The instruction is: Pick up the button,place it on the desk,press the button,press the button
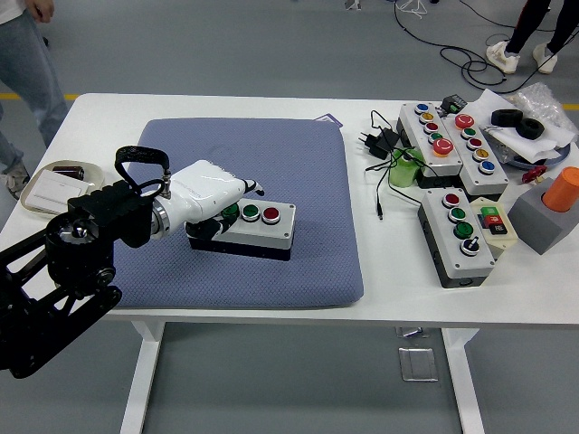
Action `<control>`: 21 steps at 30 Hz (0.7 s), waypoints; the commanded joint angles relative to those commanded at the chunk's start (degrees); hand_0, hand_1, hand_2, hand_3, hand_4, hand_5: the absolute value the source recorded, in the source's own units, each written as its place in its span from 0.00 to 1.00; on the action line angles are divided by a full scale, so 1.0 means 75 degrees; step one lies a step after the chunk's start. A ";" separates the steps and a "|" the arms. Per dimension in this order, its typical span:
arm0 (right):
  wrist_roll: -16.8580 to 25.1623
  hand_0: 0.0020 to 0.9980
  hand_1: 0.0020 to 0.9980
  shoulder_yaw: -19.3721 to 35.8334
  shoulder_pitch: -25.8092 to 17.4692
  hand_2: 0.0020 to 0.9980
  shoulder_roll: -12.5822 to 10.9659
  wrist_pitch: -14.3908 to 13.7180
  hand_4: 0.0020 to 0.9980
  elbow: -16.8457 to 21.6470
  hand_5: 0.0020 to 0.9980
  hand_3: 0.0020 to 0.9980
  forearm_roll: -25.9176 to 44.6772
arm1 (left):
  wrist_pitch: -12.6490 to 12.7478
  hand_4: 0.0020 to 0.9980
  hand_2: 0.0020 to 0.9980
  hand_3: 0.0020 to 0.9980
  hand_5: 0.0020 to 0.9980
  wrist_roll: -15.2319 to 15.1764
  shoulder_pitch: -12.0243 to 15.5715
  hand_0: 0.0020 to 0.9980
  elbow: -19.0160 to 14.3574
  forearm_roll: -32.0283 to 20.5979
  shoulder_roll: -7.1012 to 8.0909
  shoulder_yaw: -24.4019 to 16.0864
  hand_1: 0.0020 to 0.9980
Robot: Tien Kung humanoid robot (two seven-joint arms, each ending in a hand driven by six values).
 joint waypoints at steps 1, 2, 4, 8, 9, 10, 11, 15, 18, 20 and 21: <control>0.0000 0.63 0.47 0.0000 -0.0002 0.53 0.0000 -0.0001 0.27 0.0000 0.01 0.58 -0.0002 | -0.0014 0.51 0.06 0.85 0.00 -0.0007 -0.0022 0.14 0.0020 0.0000 -0.0032 0.0037 0.05; -0.0001 0.63 0.47 0.0003 -0.0005 0.53 0.0000 -0.0001 0.27 0.0000 0.01 0.58 -0.0006 | -0.0025 0.51 0.06 0.85 0.00 -0.0015 -0.0043 0.14 0.0036 0.0000 -0.0055 0.0070 0.05; 0.0002 0.63 0.47 -0.0004 -0.0010 0.53 -0.0004 0.0002 0.27 0.0000 0.01 0.58 -0.0009 | -0.0011 0.51 0.06 0.85 0.00 -0.0017 -0.0103 0.14 0.0119 0.0000 -0.0088 0.0179 0.05; 0.0010 0.63 0.47 -0.0009 -0.0023 0.53 -0.0009 0.0001 0.27 0.0000 0.01 0.58 -0.0006 | -0.0051 0.50 0.06 0.85 0.00 -0.0035 -0.0138 0.14 0.0202 0.0000 -0.0104 0.0263 0.05; 0.0011 0.63 0.47 -0.0011 -0.0025 0.53 -0.0009 0.0000 0.27 0.0000 0.01 0.58 -0.0003 | -0.0057 0.50 0.06 0.85 0.00 -0.0038 -0.0137 0.14 0.0203 0.0000 -0.0104 0.0268 0.05; 0.0012 0.63 0.47 -0.0012 -0.0031 0.53 -0.0009 -0.0001 0.27 0.0000 0.01 0.58 0.0002 | -0.0071 0.50 0.06 0.85 0.00 -0.0043 -0.0134 0.14 0.0198 0.0000 -0.0099 0.0284 0.05; 0.0012 0.63 0.47 -0.0012 -0.0036 0.53 -0.0009 -0.0001 0.27 0.0000 0.01 0.58 0.0005 | -0.0083 0.49 0.06 0.84 0.00 -0.0045 -0.0131 0.14 0.0192 0.0000 -0.0094 0.0298 0.04; 0.0007 0.63 0.47 0.0002 -0.0044 0.53 -0.0010 0.0000 0.27 0.0000 0.01 0.58 -0.0021 | -0.0185 0.49 0.06 0.84 0.00 -0.0053 -0.0121 0.14 0.0249 0.0000 -0.0090 0.0330 0.04; 0.0006 0.63 0.47 0.0003 -0.0050 0.53 -0.0012 0.0006 0.27 0.0000 0.01 0.58 -0.0035 | -0.0265 0.49 0.06 0.85 0.00 -0.0078 -0.0101 0.14 0.0278 0.0000 -0.0078 0.0359 0.05; 0.0008 0.63 0.47 0.0002 -0.0047 0.53 -0.0012 0.0007 0.27 0.0000 0.01 0.58 -0.0031 | -0.0279 0.49 0.06 0.85 0.00 -0.0073 -0.0105 0.14 0.0271 0.0000 -0.0065 0.0399 0.05; 0.0009 0.63 0.47 0.0001 -0.0044 0.53 -0.0013 0.0008 0.27 0.0000 0.01 0.58 -0.0032 | -0.0298 0.49 0.06 0.85 0.00 -0.0071 -0.0110 0.14 0.0274 0.0000 -0.0062 0.0419 0.05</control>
